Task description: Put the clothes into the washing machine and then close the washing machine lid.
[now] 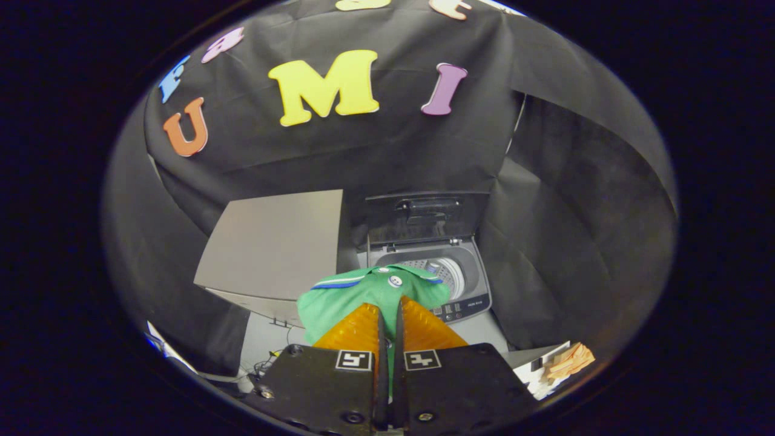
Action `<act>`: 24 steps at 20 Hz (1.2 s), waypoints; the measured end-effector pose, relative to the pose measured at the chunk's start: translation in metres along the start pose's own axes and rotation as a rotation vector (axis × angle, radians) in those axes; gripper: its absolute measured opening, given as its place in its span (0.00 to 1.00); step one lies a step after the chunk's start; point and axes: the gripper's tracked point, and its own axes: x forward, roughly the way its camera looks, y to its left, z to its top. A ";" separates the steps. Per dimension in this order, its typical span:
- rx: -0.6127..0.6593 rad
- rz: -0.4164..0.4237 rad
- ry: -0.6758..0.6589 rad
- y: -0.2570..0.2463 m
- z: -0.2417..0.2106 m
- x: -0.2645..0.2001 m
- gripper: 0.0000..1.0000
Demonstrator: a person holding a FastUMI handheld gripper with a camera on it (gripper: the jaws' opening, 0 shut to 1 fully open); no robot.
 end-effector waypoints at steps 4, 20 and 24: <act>0.028 0.016 0.017 -0.024 0.005 0.013 0.06; -0.070 0.305 0.114 -0.081 0.040 0.122 0.06; -0.071 0.353 0.140 -0.096 0.049 0.135 0.06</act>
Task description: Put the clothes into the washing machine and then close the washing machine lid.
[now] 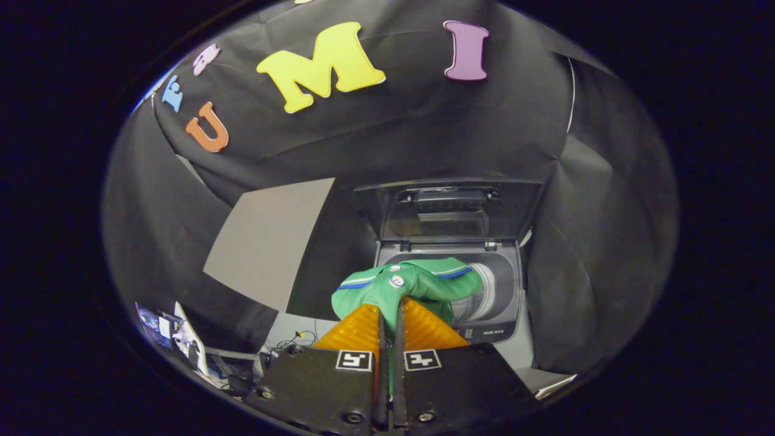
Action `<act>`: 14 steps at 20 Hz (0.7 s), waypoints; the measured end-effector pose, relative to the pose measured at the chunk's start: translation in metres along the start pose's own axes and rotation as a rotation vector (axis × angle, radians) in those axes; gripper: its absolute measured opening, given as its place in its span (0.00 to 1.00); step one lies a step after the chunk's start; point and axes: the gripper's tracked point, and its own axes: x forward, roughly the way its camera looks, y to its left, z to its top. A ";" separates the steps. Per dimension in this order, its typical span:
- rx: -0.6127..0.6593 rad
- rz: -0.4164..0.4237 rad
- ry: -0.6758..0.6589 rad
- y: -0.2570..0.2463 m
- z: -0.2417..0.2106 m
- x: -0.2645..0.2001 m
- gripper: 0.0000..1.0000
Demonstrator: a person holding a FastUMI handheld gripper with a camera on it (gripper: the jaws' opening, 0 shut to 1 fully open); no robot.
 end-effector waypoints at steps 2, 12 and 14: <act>0.019 0.015 0.004 -0.005 0.001 -0.002 0.06; 0.019 -0.057 -0.039 -0.047 0.019 0.008 0.06; 0.023 -0.070 -0.027 -0.056 0.013 0.028 0.06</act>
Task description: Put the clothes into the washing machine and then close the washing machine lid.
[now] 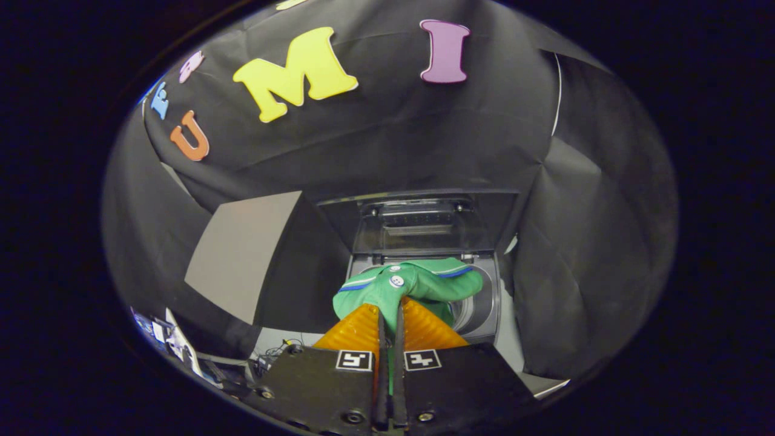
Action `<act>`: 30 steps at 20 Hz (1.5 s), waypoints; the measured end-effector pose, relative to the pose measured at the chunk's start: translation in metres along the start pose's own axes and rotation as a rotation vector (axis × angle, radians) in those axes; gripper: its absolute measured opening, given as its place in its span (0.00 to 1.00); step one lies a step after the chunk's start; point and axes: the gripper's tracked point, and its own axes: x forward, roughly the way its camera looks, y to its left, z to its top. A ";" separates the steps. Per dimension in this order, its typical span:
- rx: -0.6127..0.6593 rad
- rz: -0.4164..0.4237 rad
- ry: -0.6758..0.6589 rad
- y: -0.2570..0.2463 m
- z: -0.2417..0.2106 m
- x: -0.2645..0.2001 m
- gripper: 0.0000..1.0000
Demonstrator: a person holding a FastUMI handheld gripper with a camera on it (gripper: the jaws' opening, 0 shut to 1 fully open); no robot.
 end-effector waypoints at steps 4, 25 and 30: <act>0.013 -0.051 0.013 -0.022 -0.009 0.035 0.06; -0.001 -0.082 -0.046 -0.051 -0.074 0.205 0.06; -0.038 -0.112 -0.042 -0.055 -0.088 0.232 0.06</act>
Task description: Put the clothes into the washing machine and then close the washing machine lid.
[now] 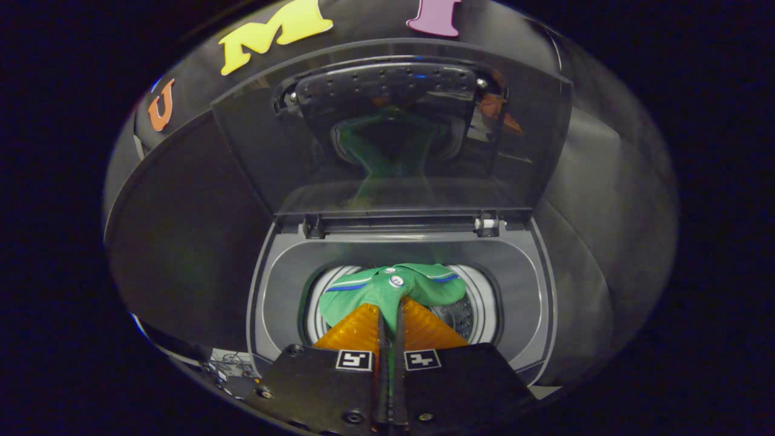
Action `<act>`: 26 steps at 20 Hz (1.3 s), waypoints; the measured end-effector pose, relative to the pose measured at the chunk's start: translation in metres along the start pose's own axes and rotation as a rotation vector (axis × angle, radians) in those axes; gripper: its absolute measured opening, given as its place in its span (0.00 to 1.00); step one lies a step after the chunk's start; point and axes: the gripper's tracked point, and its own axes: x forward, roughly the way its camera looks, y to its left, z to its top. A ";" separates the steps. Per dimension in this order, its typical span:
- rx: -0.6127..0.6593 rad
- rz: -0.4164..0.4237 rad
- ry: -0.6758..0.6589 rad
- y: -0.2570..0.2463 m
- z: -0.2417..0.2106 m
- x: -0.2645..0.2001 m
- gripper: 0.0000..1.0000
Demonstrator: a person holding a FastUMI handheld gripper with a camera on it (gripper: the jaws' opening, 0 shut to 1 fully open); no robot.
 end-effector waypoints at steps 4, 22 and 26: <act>-0.017 -0.008 0.037 0.003 -0.011 0.017 0.07; -0.116 -0.147 -0.025 0.008 0.019 -0.044 0.88; -0.082 -0.145 -0.146 0.013 0.062 -0.080 0.88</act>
